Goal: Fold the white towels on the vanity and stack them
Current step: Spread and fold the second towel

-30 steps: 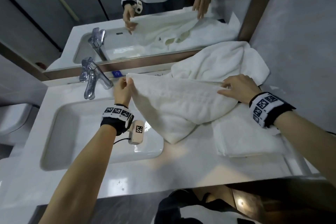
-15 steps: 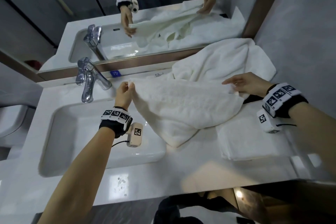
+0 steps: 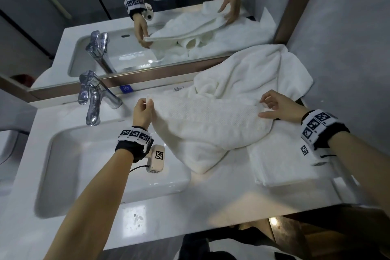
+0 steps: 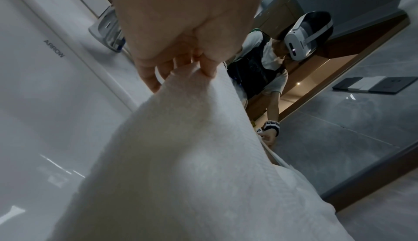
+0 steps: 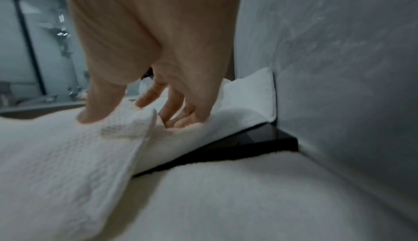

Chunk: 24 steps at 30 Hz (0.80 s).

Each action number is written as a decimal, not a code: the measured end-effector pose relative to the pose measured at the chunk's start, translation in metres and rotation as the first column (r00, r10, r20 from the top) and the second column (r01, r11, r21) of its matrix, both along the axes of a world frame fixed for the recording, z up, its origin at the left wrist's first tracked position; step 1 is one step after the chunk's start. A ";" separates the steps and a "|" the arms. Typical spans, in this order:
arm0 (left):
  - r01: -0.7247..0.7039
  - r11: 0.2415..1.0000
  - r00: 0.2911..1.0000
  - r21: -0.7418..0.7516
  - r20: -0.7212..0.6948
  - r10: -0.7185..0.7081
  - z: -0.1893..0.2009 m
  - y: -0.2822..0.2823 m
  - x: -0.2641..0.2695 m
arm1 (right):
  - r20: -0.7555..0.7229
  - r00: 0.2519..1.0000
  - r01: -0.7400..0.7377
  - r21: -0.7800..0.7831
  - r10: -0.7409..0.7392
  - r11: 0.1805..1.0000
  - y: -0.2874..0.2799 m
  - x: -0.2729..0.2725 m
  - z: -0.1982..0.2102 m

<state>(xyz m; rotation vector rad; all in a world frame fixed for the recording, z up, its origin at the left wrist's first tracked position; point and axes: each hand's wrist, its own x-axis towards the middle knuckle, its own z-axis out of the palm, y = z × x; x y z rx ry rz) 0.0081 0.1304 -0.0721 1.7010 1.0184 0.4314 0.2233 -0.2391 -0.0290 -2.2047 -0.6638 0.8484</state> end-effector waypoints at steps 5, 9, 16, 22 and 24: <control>-0.001 1.000 1.000 -0.004 -0.004 0.001 -0.002 0.004 -0.003 | -0.053 0.998 -0.039 -0.015 0.038 0.999 -0.001 -0.004 0.001; 0.002 0.999 1.000 -0.042 0.027 -0.001 -0.004 0.004 -0.008 | -0.054 0.992 0.115 0.100 -0.110 0.988 -0.005 -0.009 0.000; 0.011 0.999 0.975 -0.037 0.221 -0.003 0.043 -0.003 0.004 | -0.422 0.838 0.541 0.549 -0.347 0.637 0.019 -0.013 0.047; -0.032 0.999 0.917 0.031 0.399 0.017 0.111 -0.018 0.029 | -0.259 0.834 0.515 0.682 -0.487 0.520 0.015 -0.002 0.106; -0.033 0.997 0.885 0.063 0.466 0.000 0.132 -0.025 0.032 | -0.081 0.837 0.438 0.693 -0.542 0.573 0.005 0.003 0.125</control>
